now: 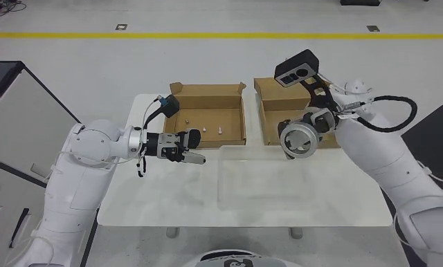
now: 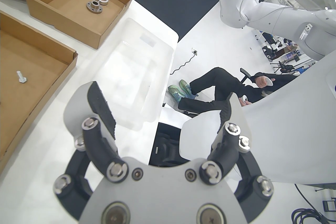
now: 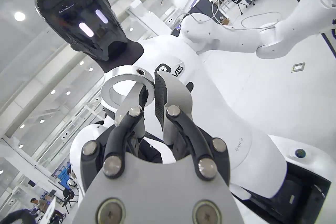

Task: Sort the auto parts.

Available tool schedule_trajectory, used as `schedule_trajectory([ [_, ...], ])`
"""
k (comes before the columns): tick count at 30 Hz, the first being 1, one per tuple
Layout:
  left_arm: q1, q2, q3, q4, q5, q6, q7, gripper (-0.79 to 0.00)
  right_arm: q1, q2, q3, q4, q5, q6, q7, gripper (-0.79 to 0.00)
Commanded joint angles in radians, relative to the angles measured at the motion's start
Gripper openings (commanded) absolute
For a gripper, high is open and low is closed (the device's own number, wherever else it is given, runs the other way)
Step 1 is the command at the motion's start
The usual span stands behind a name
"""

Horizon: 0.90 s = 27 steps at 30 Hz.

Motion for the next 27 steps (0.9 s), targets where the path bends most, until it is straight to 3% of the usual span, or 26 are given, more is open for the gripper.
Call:
schedule_trajectory([
  [1, 0.000, 0.000, 0.000, 0.000, 0.000, 0.000, 0.000, 0.000, -0.029, -0.006, 0.001, -0.013, 0.067, 0.027, -0.017, -0.785],
  [7, 0.000, 0.000, 0.000, 0.000, 0.000, 0.000, 0.000, 0.000, -0.081, -0.029, 0.008, -0.007, 0.243, 0.080, 0.021, -0.785],
  [17, 0.000, 0.000, 0.000, 0.000, 0.000, 0.000, 0.000, 0.000, -0.126, -0.072, 0.033, -0.014, 0.408, 0.136, 0.021, -0.785],
  [21, 0.000, 0.000, 0.000, 0.000, 0.000, 0.000, 0.000, 0.000, -0.125, -0.081, 0.061, 0.021, 0.327, 0.101, 0.016, -0.785],
  [27, 0.000, 0.000, 0.000, 0.000, 0.000, 0.000, 0.000, 0.000, -0.120, -0.067, 0.134, 0.028, 0.012, 0.067, -0.095, -0.785],
])
